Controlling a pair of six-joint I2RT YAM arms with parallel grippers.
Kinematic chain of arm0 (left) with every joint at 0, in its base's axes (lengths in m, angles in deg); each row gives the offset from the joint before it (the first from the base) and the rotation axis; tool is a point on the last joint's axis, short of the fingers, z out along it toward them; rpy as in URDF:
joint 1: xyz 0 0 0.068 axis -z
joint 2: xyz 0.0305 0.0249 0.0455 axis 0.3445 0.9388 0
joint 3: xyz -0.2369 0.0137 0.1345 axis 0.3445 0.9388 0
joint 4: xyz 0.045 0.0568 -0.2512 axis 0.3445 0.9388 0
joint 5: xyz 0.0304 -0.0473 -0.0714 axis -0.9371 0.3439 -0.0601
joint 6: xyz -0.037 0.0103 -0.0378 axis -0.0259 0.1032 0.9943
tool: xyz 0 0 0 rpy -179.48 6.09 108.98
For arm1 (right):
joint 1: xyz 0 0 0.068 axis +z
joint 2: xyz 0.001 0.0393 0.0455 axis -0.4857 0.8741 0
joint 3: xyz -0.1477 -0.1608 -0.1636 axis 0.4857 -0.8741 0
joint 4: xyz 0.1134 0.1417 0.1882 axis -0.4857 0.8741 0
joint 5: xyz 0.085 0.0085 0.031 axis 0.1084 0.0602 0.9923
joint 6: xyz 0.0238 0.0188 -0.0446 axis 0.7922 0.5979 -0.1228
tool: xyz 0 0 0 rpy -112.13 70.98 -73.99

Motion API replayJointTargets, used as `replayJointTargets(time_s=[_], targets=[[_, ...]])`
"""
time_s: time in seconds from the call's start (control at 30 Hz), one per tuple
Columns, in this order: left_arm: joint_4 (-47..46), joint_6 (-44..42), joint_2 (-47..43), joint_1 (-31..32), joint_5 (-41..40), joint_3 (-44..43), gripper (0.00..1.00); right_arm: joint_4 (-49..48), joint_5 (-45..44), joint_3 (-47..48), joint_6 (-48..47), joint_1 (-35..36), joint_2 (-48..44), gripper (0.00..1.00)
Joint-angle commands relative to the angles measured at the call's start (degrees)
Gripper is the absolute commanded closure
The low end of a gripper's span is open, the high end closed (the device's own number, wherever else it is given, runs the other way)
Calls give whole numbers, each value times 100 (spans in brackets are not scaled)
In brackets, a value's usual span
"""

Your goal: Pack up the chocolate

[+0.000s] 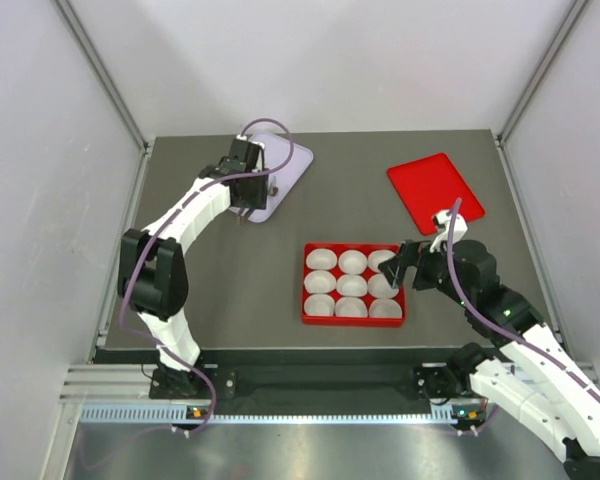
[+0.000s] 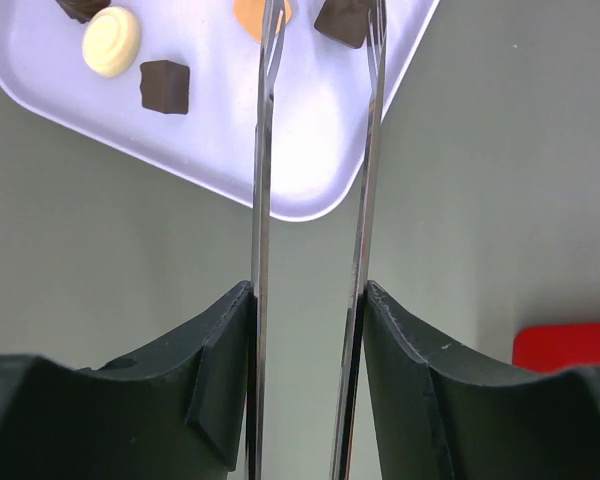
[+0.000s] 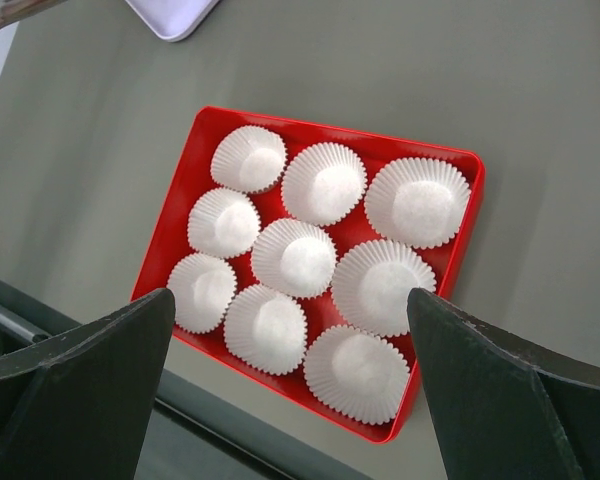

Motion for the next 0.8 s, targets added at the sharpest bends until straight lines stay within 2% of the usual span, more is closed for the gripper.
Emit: replayJointTargets(time_s=[0.0, 0.77], targets=[[-483, -184, 46, 20, 19, -268, 49, -318, -131, 316, -110, -59, 61, 0], [-598, -97, 407, 20, 186, -110, 49, -370, -184, 228, -128, -50, 26, 0]])
